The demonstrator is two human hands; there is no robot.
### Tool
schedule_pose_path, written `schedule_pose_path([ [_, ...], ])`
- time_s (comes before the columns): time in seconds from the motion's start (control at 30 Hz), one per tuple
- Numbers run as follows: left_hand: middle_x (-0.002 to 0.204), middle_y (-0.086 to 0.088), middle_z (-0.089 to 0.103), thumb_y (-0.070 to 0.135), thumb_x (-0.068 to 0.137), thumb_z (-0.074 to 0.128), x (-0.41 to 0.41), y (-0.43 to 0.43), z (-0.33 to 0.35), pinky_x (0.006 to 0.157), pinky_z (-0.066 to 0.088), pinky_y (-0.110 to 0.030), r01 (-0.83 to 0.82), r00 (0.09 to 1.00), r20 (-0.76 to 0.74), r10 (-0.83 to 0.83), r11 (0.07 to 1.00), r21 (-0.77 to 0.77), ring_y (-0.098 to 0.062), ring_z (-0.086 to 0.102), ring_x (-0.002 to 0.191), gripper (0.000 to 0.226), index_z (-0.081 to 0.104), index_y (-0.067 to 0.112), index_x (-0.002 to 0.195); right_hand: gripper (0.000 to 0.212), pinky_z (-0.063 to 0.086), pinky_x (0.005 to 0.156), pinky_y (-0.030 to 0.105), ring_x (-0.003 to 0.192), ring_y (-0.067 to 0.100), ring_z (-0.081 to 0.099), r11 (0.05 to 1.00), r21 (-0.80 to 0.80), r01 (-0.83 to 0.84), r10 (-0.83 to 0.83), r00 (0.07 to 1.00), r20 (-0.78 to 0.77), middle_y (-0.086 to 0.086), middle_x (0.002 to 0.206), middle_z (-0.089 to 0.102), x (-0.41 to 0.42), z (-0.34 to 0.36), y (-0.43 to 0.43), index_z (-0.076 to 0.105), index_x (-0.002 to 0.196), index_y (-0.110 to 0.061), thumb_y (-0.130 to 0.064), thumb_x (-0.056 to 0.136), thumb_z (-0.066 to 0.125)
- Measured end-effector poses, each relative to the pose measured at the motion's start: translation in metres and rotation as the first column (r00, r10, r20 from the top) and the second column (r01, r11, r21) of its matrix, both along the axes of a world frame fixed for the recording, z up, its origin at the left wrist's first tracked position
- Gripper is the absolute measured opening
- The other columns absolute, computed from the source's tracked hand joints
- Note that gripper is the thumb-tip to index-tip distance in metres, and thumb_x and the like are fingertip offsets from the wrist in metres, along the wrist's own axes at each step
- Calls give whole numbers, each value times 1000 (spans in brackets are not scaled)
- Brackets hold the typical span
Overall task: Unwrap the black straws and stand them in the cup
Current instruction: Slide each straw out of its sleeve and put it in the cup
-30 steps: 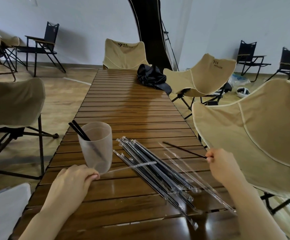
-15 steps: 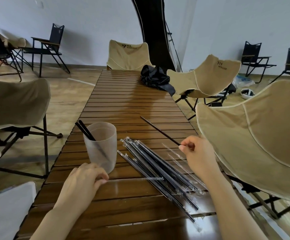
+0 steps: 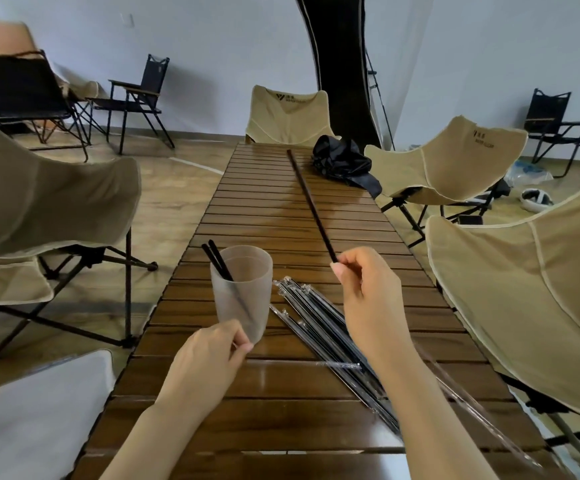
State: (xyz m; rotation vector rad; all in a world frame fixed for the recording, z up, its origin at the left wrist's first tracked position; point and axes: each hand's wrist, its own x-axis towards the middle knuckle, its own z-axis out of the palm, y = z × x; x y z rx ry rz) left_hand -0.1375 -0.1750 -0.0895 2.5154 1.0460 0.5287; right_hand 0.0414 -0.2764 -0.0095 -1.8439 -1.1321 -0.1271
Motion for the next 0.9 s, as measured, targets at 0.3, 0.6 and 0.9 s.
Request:
schedule_pose_path([
  [0.3,76,17,59,34,91,59,-5,4,-4,60,48,-12,2,1000,-13,-2,1000,-1,2,58,71,8,55,36,84,11,45,73,5,78,-4,58,935,346,-83,51,994,100,-7,85,61,-38,2,14,59,99,-13,-18,94,50],
  [0.6,78,17,60,36,90,60,-4,5,-6,63,48,-11,10,1000,-25,-11,1000,-21,1,58,73,6,56,37,86,27,49,90,28,103,12,55,985,-59,-163,168,980,104,-2,115,56,-51,-21,28,54,122,-18,-26,99,42],
  [0.9,75,17,60,35,90,61,-5,6,-7,63,50,-14,19,1000,-12,-19,999,-41,1,59,71,7,58,35,83,46,43,87,16,109,7,50,969,-195,-154,164,986,40,-3,123,46,-46,-24,25,35,137,-18,-17,95,52],
])
